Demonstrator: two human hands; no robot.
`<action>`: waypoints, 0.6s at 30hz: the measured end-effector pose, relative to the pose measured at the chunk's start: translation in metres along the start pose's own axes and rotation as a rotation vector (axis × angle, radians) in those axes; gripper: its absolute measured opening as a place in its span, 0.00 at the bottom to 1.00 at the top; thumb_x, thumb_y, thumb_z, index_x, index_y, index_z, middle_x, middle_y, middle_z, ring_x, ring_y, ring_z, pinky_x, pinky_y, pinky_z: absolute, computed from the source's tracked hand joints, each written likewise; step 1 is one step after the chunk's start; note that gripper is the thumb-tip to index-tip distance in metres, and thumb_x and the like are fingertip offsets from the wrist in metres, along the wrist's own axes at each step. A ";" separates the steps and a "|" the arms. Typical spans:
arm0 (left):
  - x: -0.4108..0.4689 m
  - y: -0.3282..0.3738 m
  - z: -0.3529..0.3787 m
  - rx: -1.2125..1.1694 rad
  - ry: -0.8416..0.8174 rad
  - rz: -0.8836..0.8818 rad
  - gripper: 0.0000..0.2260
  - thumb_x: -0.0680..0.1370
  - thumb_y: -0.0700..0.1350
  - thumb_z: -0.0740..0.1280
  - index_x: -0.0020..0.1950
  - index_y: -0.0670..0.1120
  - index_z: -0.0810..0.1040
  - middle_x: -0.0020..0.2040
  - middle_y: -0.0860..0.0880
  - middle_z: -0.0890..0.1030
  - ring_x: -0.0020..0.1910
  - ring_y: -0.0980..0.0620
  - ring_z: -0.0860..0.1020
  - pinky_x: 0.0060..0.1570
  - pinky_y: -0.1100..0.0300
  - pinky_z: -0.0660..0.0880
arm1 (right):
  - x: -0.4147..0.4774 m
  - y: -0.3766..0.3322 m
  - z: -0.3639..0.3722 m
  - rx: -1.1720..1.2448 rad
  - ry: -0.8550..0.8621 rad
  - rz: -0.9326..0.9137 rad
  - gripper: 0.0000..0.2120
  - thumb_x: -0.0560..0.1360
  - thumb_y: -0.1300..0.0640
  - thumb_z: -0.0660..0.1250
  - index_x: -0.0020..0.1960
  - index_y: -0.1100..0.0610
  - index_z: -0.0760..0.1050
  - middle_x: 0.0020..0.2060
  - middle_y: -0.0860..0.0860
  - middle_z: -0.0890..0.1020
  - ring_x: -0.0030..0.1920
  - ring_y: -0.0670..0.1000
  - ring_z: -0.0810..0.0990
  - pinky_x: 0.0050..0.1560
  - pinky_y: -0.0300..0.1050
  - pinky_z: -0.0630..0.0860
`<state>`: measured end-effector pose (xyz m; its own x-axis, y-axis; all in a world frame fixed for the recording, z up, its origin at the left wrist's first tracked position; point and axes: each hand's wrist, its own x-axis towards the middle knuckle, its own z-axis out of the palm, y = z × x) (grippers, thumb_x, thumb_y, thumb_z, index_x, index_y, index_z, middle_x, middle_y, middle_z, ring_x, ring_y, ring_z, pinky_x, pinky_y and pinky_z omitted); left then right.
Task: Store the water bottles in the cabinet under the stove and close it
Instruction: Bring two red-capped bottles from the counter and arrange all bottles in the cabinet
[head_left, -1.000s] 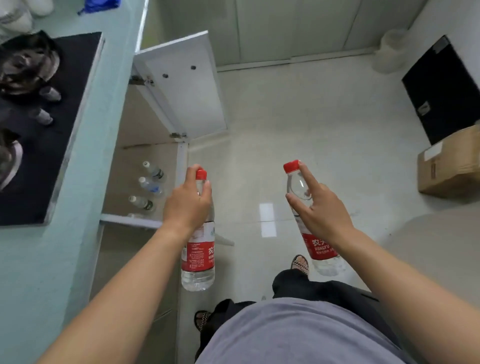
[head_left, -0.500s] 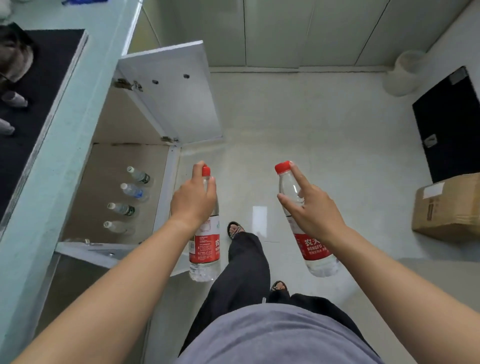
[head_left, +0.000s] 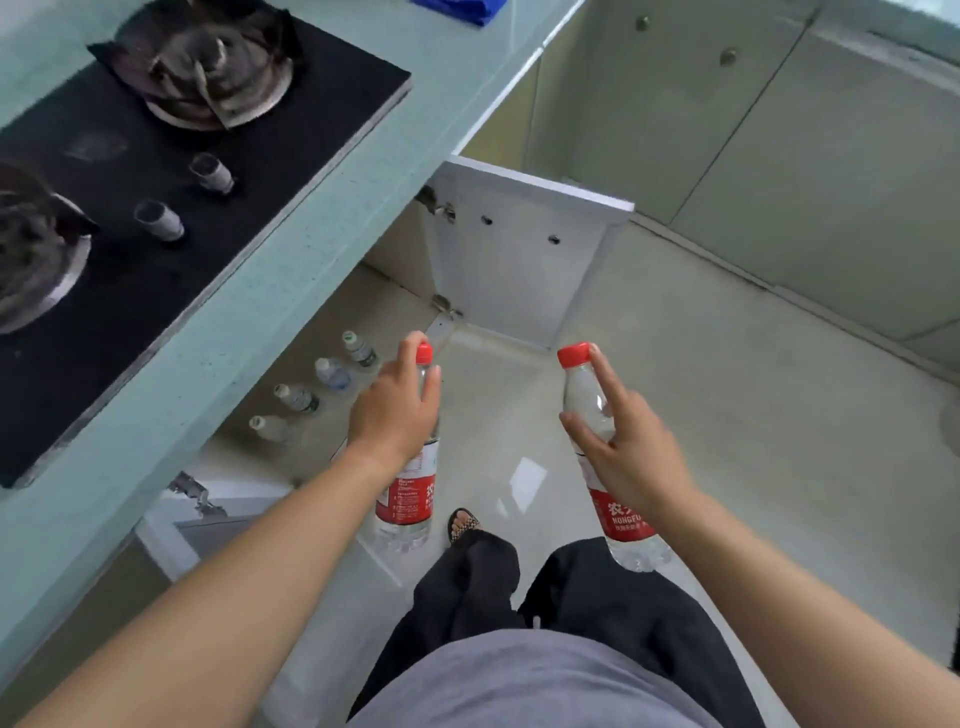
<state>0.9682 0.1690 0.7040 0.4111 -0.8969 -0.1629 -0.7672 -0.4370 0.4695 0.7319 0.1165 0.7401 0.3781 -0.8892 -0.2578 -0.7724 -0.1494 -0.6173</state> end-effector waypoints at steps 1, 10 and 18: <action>0.006 -0.004 -0.002 -0.008 0.020 -0.029 0.16 0.80 0.51 0.53 0.68 0.50 0.59 0.55 0.39 0.78 0.45 0.37 0.78 0.39 0.49 0.74 | 0.018 -0.006 0.000 -0.003 -0.033 -0.033 0.32 0.75 0.42 0.61 0.70 0.29 0.44 0.48 0.52 0.74 0.42 0.50 0.74 0.42 0.43 0.65; 0.045 -0.046 0.025 -0.072 0.226 -0.468 0.18 0.80 0.51 0.54 0.70 0.49 0.60 0.58 0.40 0.76 0.47 0.38 0.78 0.42 0.48 0.76 | 0.181 -0.024 0.042 -0.171 -0.419 -0.389 0.34 0.74 0.41 0.63 0.71 0.31 0.45 0.48 0.50 0.73 0.44 0.51 0.74 0.42 0.43 0.68; 0.113 -0.131 0.145 -0.090 0.380 -0.640 0.19 0.80 0.50 0.56 0.70 0.47 0.61 0.58 0.39 0.77 0.49 0.36 0.78 0.43 0.51 0.71 | 0.321 0.030 0.197 -0.259 -0.570 -0.634 0.33 0.75 0.41 0.61 0.72 0.33 0.44 0.50 0.53 0.73 0.43 0.54 0.74 0.42 0.44 0.69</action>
<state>1.0437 0.1150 0.4981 0.9177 -0.3772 -0.1249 -0.2847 -0.8435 0.4555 0.9307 -0.0888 0.4924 0.9167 -0.2660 -0.2981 -0.3967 -0.6949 -0.5997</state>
